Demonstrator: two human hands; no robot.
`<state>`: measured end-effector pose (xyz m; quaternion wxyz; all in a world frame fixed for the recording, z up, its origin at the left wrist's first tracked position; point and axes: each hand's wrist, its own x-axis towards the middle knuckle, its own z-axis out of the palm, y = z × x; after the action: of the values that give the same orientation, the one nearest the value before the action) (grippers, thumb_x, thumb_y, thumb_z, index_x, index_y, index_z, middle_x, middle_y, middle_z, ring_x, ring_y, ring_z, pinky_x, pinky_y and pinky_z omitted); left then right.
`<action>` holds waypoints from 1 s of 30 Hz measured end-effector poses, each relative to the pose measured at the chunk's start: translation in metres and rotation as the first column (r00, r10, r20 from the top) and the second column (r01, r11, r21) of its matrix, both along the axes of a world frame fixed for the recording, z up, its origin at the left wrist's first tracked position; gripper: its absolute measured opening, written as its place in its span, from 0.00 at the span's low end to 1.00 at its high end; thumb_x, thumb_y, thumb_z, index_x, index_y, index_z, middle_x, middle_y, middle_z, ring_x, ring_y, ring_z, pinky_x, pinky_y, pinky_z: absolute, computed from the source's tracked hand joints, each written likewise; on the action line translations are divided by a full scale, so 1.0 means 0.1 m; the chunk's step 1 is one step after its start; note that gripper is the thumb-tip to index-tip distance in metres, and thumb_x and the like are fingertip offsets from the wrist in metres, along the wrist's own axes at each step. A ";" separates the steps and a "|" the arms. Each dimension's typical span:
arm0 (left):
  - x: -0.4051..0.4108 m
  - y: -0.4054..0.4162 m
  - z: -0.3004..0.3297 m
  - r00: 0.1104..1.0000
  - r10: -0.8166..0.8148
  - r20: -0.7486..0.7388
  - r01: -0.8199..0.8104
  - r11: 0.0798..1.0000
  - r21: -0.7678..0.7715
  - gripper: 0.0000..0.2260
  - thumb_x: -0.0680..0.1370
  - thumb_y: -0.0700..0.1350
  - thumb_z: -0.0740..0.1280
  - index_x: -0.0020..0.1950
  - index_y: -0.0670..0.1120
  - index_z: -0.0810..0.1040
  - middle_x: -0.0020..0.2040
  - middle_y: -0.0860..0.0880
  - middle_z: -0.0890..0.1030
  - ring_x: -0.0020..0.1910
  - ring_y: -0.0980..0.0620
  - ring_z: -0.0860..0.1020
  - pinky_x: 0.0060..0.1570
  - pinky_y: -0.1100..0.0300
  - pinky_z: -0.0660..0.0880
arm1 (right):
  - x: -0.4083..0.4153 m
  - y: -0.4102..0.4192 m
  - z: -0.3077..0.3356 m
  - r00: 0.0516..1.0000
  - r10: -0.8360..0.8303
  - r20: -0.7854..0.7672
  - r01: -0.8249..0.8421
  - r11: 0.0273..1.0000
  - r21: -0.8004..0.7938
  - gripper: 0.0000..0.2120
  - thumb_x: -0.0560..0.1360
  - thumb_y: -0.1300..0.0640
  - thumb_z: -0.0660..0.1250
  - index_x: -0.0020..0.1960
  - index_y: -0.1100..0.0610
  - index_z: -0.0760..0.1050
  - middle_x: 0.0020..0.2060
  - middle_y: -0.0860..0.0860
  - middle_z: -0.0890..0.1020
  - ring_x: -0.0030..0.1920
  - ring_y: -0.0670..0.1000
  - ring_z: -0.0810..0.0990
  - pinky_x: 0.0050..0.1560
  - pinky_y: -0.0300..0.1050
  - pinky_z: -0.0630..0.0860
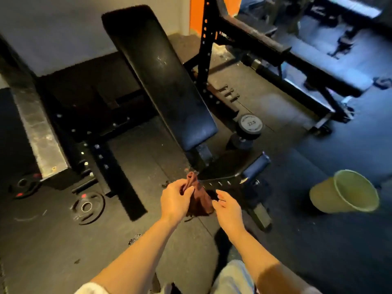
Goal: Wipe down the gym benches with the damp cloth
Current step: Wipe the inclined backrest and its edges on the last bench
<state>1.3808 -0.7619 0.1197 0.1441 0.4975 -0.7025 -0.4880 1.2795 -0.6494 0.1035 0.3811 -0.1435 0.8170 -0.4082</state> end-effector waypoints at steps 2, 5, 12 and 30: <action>-0.07 0.09 -0.16 0.998 -0.066 -0.002 0.066 0.998 0.024 0.06 0.77 0.42 0.68 0.48 0.52 0.81 0.42 0.54 0.82 0.44 0.54 0.79 0.46 0.58 0.73 | -0.03 0.19 -0.13 0.996 -0.058 -0.063 0.063 0.995 0.076 0.17 0.79 0.62 0.64 0.67 0.57 0.73 0.62 0.52 0.77 0.63 0.51 0.75 0.64 0.43 0.71; -0.23 0.31 -0.41 0.990 -0.132 -0.046 0.135 0.989 0.065 0.08 0.77 0.39 0.67 0.50 0.52 0.80 0.44 0.54 0.81 0.45 0.55 0.79 0.46 0.62 0.72 | -0.19 0.43 -0.35 0.987 -0.061 -0.150 0.087 0.982 0.169 0.16 0.79 0.63 0.63 0.67 0.58 0.73 0.63 0.54 0.77 0.60 0.50 0.76 0.58 0.38 0.70; -0.73 0.45 -1.21 0.993 0.079 -0.092 -0.068 0.991 0.119 0.05 0.76 0.41 0.69 0.50 0.49 0.79 0.41 0.53 0.82 0.39 0.60 0.79 0.46 0.61 0.77 | -0.89 0.31 -0.84 0.891 0.136 -0.433 -0.043 0.976 0.216 0.19 0.79 0.61 0.63 0.70 0.56 0.69 0.66 0.52 0.72 0.65 0.52 0.71 0.64 0.44 0.67; -1.61 0.37 -2.58 0.799 -0.143 -0.585 0.011 0.975 -0.223 0.14 0.73 0.37 0.73 0.58 0.47 0.79 0.49 0.55 0.81 0.48 0.59 0.80 0.50 0.69 0.74 | -1.64 -0.02 -2.30 0.268 0.060 -0.962 -0.190 0.982 0.009 0.23 0.80 0.52 0.55 0.74 0.54 0.61 0.73 0.52 0.66 0.75 0.49 0.58 0.76 0.44 0.51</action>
<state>1.2194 -0.7247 -0.1380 0.3890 0.2717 -0.6881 -0.5490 1.1159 -0.6513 -0.1269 -0.1630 -0.4437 0.8443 -0.2523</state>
